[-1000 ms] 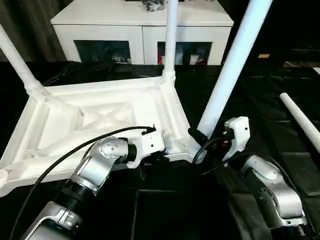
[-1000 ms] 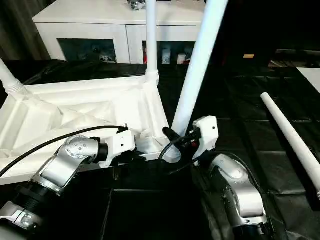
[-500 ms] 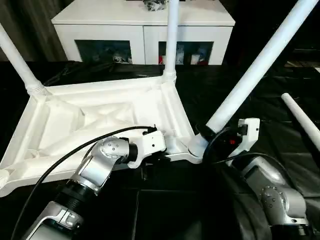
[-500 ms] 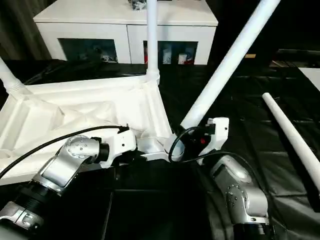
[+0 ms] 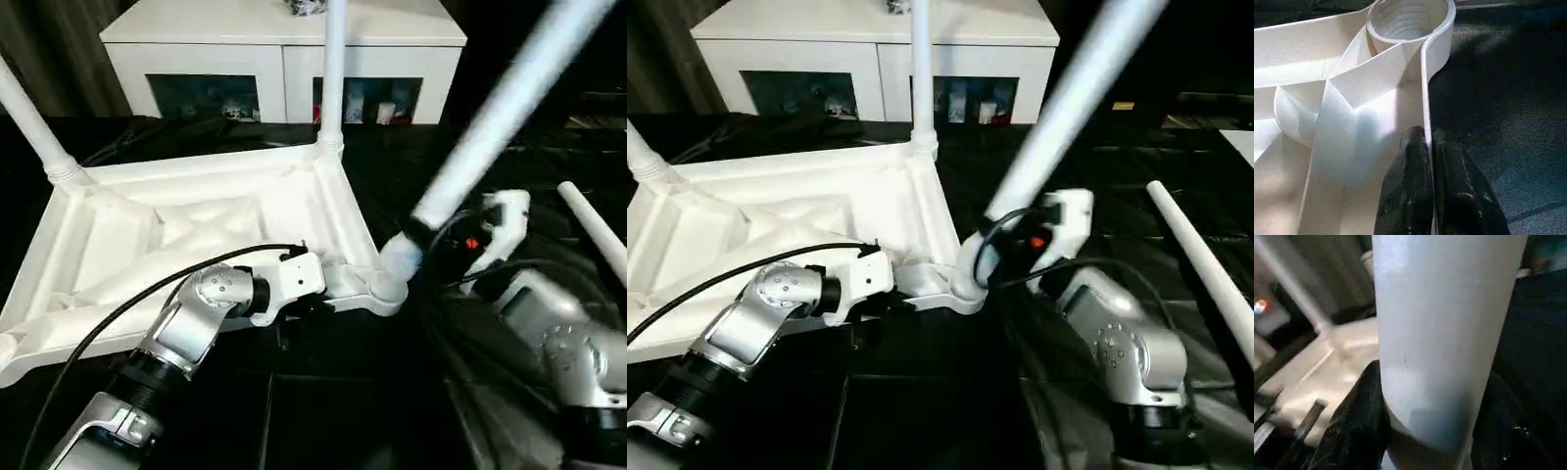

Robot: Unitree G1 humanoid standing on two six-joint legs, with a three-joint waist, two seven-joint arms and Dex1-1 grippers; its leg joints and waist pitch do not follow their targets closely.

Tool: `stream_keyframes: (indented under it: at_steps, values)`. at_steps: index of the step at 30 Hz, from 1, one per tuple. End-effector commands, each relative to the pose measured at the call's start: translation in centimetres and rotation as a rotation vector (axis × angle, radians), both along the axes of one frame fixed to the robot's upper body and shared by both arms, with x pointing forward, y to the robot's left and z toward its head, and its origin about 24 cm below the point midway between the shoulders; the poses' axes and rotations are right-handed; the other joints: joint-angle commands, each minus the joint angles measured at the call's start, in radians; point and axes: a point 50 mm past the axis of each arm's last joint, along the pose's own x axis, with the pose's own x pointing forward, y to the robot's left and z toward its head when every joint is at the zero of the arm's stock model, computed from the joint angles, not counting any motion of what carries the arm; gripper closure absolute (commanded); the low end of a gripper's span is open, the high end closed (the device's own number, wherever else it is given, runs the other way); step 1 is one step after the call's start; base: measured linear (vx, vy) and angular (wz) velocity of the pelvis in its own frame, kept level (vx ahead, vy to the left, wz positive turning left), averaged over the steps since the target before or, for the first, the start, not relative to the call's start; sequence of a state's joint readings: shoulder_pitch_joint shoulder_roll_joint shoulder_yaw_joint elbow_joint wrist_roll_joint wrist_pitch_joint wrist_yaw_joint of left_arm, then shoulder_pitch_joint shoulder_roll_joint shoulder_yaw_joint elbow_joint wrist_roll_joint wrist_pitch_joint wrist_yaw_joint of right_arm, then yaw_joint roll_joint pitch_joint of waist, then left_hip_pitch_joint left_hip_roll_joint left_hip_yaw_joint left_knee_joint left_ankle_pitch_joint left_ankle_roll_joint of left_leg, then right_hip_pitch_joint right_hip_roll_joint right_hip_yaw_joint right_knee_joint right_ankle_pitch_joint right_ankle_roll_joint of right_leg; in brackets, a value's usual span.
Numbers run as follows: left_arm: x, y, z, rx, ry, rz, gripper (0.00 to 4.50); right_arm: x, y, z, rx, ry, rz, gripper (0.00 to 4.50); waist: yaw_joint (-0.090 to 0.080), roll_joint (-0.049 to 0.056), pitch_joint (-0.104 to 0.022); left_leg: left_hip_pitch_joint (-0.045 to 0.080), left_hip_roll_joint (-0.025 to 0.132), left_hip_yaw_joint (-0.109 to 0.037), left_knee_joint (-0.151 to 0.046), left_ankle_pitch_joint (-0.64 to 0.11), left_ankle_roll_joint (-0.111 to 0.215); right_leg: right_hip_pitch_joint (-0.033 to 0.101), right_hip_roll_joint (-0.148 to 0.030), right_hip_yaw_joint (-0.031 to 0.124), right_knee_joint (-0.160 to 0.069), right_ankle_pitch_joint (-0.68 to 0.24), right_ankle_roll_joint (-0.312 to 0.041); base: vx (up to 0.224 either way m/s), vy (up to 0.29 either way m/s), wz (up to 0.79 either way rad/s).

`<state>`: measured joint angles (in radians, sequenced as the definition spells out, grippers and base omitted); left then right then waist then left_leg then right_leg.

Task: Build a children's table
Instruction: Insert table leg to table base

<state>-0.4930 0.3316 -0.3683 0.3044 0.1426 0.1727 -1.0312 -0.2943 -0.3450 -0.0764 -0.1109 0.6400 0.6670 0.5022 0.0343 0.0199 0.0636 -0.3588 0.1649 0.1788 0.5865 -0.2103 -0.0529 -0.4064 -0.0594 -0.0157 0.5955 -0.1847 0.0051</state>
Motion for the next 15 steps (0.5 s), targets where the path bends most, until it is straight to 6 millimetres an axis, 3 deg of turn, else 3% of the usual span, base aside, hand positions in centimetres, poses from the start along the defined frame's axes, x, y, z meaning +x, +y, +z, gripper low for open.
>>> stream_keyframes:
  at_steps: [1, 5, 15]
  values:
    - [-0.07, -0.01, 0.12, -0.041, -0.010, 0.000, 4.50, -0.26, 0.64, 0.58, -0.061, 0.010, 0.065, 2.64, 0.002, -0.025, -0.052, -0.001, 0.055, -0.016, -0.070, -0.088, 0.068, 0.047, -0.073, 0.037, -0.067, -0.171, -0.224, 0.000, 0.000, 0.00]
    - [-0.17, 0.03, 0.10, -0.035, -0.010, -0.012, 4.50, -0.17, 1.02, 0.62, -0.098, 0.071, 0.076, 2.64, 0.002, -0.025, -0.052, 0.000, 0.055, -0.015, -0.069, -0.106, 0.053, 0.045, -0.074, 0.039, -0.069, -0.211, -0.219, 0.000, 0.000, 0.00]
    - [-0.35, -0.08, 0.04, -0.029, -0.006, -0.031, 4.50, 0.13, 1.03, -0.05, -0.208, 0.119, 0.064, 2.64, 0.004, -0.026, -0.058, 0.001, 0.055, -0.013, -0.064, -0.059, 0.055, 0.049, -0.073, 0.038, -0.058, -0.128, -0.237, 0.000, 0.000, 0.00]
